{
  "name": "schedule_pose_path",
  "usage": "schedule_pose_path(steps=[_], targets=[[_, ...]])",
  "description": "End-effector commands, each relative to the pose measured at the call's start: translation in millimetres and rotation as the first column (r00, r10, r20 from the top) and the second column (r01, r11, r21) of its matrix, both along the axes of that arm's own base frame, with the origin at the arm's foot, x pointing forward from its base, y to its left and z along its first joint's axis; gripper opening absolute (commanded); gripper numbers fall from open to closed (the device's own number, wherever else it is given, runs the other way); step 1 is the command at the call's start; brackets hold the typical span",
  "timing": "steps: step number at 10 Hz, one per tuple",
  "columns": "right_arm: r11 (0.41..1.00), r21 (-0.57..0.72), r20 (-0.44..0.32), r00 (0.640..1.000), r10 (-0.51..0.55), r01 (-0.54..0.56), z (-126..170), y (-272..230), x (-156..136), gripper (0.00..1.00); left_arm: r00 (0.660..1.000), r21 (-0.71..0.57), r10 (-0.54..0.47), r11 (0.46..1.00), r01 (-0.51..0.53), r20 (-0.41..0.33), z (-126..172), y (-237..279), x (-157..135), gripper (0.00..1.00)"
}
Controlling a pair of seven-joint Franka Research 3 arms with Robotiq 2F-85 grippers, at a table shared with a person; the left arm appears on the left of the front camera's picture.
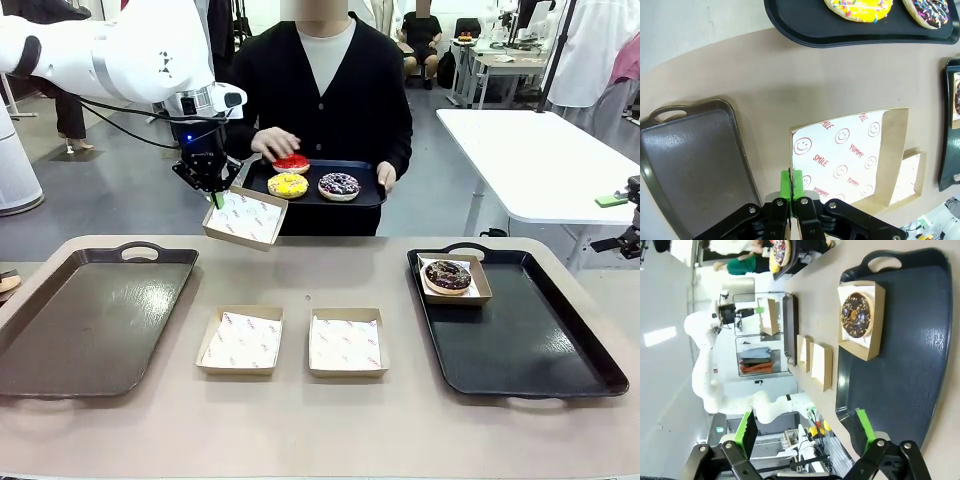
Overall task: Individually package the donuts and arrange them on the tray.
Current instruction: Place the picked Paper togo box on the Handle tray while simultaneously picking up another Paper togo box from the table with the other hand.
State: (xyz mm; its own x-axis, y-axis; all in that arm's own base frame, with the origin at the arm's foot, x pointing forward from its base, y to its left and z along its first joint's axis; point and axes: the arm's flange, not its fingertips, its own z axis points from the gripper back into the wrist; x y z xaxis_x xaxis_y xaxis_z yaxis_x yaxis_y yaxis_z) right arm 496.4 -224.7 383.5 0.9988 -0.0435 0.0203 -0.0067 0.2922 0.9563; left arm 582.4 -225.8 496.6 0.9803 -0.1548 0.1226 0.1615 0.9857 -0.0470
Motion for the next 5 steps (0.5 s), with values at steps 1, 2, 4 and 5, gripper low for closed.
schedule_pose_path(steps=[1, 2, 4, 5], targets=[[0.998, 0.057, 0.028, 1.000, 0.003, -0.005, -13.0, -7.7, -3.4, 1.00, 1.000, 0.000, -0.007, 1.000, 0.007, 0.009, 3.1, 2.7, -4.0, 0.01], [0.997, 0.071, 0.043, 0.999, -0.003, 0.000, -16.7, -10.2, -7.4, 1.00, 1.000, 0.000, -0.007, 1.000, 0.007, 0.009, 3.1, 2.7, -4.0, 0.01], [0.996, 0.088, 0.054, 0.998, -0.026, 0.021, -16.9, -10.8, -16.0, 1.00, 1.000, 0.000, -0.007, 1.000, 0.007, 0.009, 3.1, 2.7, -4.0, 0.01], [0.994, 0.100, 0.066, 0.996, -0.055, 0.048, -12.1, -7.6, -14.8, 1.00, 1.000, 0.000, -0.007, 1.000, 0.007, 0.009, 3.1, 2.7, -4.0, 0.01]])
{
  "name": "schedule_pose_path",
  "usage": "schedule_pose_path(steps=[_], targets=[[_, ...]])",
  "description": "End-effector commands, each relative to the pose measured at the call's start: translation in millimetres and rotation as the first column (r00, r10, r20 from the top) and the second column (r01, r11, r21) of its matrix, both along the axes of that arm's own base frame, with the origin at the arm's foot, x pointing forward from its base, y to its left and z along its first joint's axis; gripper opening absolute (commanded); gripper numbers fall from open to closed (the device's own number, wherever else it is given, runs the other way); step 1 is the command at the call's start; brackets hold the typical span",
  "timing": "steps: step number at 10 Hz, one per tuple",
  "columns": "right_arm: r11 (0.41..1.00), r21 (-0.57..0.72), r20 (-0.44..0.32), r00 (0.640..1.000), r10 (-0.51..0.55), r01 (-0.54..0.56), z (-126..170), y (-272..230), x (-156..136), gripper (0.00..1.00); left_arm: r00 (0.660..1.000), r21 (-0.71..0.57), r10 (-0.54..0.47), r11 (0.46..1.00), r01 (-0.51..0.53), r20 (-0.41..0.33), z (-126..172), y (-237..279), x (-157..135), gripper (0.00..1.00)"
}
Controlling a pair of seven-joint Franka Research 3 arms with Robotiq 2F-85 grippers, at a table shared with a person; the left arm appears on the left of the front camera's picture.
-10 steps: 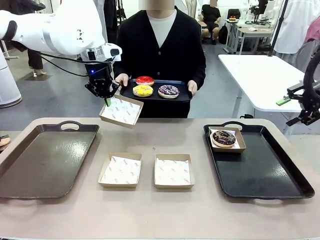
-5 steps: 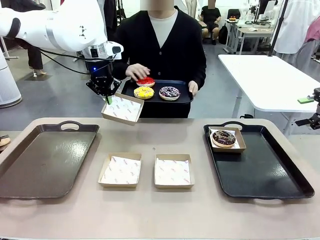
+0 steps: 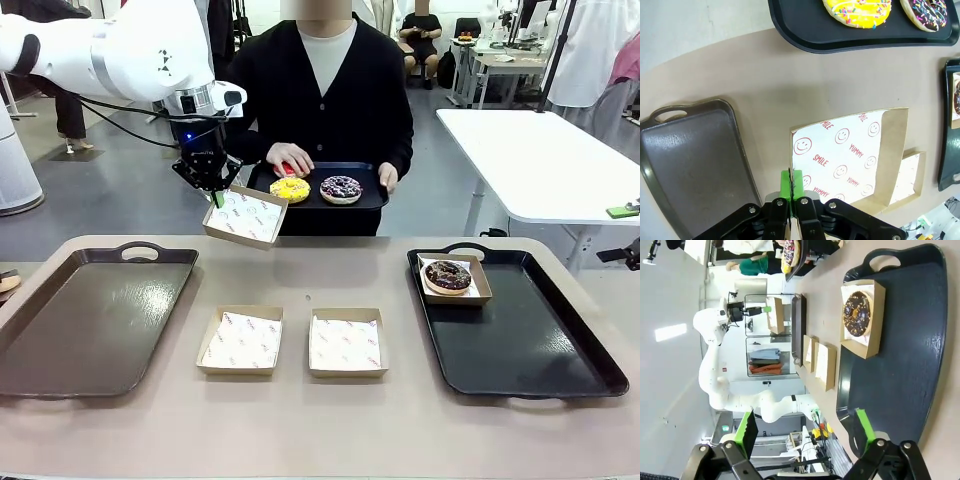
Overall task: Individually package the donuts and arrange them on the tray.
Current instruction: Place the picked Paper togo box on the Handle tray while simultaneously picking up another Paper togo box from the table with the other hand.
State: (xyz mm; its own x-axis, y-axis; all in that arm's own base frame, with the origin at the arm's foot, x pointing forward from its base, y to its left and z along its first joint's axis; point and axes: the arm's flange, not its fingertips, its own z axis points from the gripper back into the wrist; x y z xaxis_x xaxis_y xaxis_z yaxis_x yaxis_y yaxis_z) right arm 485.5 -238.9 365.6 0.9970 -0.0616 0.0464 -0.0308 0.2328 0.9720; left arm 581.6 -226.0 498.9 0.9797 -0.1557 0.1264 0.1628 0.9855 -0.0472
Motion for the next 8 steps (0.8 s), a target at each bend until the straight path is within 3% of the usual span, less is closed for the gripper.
schedule_pose_path(steps=[1, 8], targets=[[1.000, -0.013, -0.012, 1.000, 0.015, -0.015, -2.4, 0.6, -0.5, 1.00, 1.000, 0.000, -0.006, 1.000, 0.006, 0.005, 0.7, 2.9, -3.3, 0.01], [1.000, -0.013, -0.012, 1.000, 0.015, -0.015, -2.4, 0.6, -0.5, 1.00, 1.000, 0.000, -0.006, 1.000, 0.006, 0.005, 0.7, 2.9, -3.3, 0.01]])
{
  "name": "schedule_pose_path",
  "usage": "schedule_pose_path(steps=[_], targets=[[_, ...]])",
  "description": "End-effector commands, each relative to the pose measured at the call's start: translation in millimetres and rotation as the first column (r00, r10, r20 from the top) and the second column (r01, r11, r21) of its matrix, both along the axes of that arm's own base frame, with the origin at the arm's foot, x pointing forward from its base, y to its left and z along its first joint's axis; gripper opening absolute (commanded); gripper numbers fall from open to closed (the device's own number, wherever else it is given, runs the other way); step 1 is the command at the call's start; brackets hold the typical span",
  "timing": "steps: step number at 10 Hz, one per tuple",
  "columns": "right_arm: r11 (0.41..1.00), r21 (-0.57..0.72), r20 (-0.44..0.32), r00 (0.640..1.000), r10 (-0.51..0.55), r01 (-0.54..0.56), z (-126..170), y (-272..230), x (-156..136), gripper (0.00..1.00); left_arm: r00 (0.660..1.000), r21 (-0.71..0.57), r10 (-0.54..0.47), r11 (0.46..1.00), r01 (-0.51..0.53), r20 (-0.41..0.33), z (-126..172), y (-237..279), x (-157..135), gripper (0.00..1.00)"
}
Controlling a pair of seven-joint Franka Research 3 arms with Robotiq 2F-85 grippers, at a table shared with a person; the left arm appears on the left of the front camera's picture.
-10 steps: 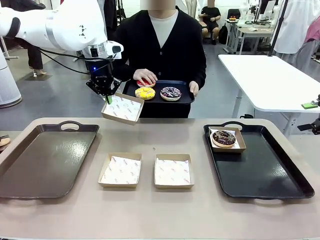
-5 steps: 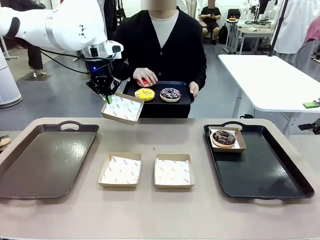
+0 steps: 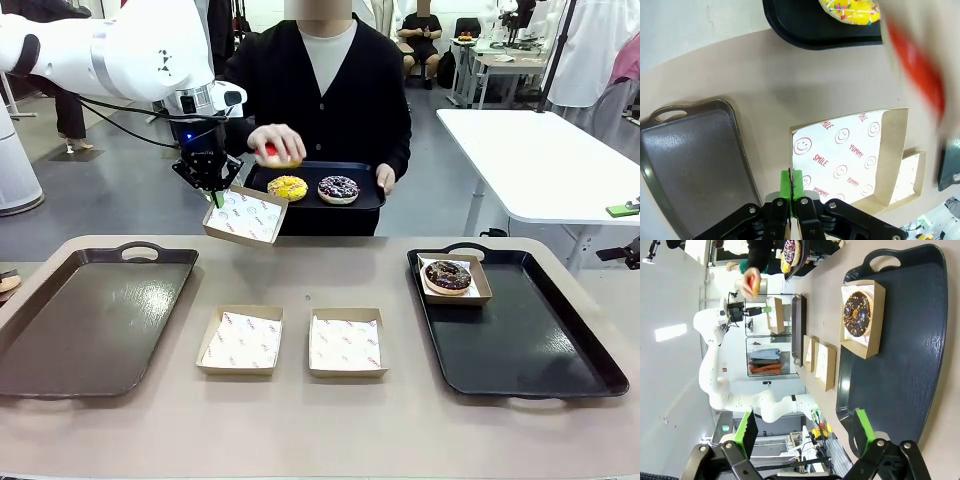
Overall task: Individually package the donuts and arrange them on the tray.
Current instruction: Place the picked Paper togo box on the Handle tray while simultaneously picking up another Paper togo box from the table with the other hand.
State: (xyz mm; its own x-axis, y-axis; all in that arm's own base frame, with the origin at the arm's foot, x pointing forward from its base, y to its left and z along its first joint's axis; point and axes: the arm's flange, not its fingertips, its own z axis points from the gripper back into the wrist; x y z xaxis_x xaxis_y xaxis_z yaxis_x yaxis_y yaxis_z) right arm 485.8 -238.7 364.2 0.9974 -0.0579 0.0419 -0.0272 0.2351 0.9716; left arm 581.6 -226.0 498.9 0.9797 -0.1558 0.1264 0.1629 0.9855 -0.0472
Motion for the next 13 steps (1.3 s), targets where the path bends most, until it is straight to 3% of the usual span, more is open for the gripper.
schedule_pose_path(steps=[1, 13], targets=[[1.000, -0.011, -0.007, 1.000, 0.011, -0.011, -1.0, 0.5, -0.7, 1.00, 1.000, 0.000, -0.006, 1.000, 0.006, 0.005, 0.7, 2.9, -3.2, 0.01], [1.000, -0.011, -0.007, 1.000, 0.011, -0.011, -1.0, 0.5, -0.7, 1.00, 1.000, 0.000, -0.006, 1.000, 0.006, 0.005, 0.7, 2.9, -3.2, 0.01]])
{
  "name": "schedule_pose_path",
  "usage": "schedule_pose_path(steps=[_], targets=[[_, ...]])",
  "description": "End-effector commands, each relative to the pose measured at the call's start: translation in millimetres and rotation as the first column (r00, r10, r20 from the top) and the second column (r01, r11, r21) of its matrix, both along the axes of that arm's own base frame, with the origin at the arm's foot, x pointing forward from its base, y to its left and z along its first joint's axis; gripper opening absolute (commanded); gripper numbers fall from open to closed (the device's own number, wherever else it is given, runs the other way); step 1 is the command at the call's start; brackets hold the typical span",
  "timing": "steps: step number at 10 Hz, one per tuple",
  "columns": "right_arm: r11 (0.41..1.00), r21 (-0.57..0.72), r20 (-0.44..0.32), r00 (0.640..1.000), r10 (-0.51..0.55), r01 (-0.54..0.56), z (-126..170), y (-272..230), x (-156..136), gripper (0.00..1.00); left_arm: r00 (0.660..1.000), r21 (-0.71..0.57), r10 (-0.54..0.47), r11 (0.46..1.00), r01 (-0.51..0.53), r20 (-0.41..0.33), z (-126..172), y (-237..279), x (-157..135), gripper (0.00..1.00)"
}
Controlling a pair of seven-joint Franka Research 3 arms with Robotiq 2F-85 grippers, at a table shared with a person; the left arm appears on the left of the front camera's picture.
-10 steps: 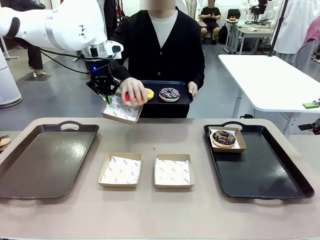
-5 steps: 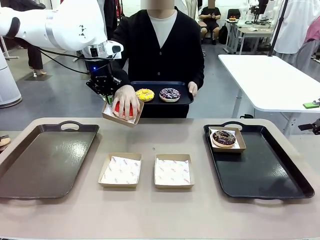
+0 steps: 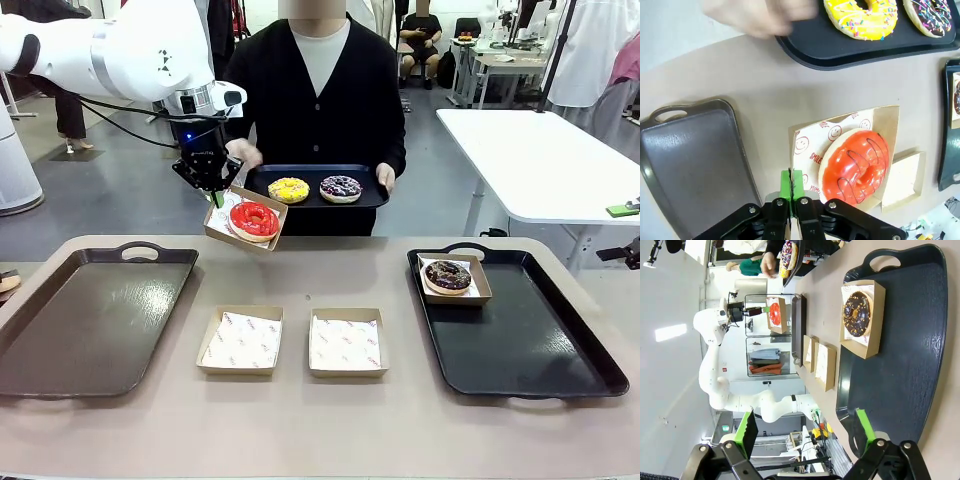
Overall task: Individually package the donuts and arrange them on the tray.
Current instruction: Place the picked Paper togo box on the Handle tray while simultaneously picking up another Paper togo box from the table with the other hand.
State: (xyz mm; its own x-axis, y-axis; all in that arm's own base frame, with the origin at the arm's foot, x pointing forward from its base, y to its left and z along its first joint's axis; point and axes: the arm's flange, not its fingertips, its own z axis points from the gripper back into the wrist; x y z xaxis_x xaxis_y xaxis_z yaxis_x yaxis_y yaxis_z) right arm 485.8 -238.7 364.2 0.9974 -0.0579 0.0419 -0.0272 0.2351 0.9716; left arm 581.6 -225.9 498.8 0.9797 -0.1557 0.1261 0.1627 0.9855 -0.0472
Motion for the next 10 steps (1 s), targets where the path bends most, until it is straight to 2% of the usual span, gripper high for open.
schedule_pose_path(steps=[1, 10], targets=[[1.000, -0.011, -0.007, 1.000, 0.011, -0.011, -1.0, 0.5, -0.7, 1.00, 1.000, 0.000, -0.006, 1.000, 0.006, 0.006, 0.8, 2.8, -3.2, 0.01], [1.000, -0.011, -0.007, 1.000, 0.011, -0.011, -1.0, 0.5, -0.7, 1.00, 1.000, 0.000, -0.006, 1.000, 0.006, 0.006, 0.8, 2.8, -3.2, 0.01]])
